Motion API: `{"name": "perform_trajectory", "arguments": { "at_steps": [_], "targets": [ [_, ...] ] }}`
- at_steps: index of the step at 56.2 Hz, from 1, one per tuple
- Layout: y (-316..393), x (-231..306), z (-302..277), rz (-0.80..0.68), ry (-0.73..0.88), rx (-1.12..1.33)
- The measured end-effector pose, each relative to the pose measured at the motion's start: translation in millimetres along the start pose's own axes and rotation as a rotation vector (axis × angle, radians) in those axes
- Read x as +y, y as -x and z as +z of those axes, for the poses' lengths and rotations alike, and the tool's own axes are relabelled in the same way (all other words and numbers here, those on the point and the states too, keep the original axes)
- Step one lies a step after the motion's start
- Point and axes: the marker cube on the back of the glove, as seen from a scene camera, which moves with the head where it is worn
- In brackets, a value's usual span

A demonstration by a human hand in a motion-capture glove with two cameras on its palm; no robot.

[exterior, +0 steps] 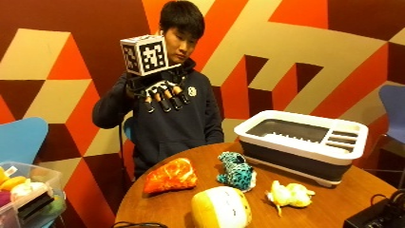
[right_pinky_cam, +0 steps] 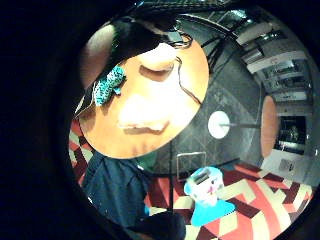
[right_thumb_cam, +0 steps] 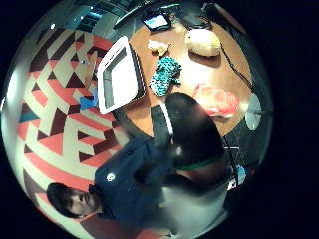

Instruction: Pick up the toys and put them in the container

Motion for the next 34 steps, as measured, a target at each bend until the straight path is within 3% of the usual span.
{"name": "perform_trajectory", "arguments": {
  "at_steps": [34],
  "targets": [
    [-21,-19,83,-0.043,-0.065,0.004]
  ]
}}
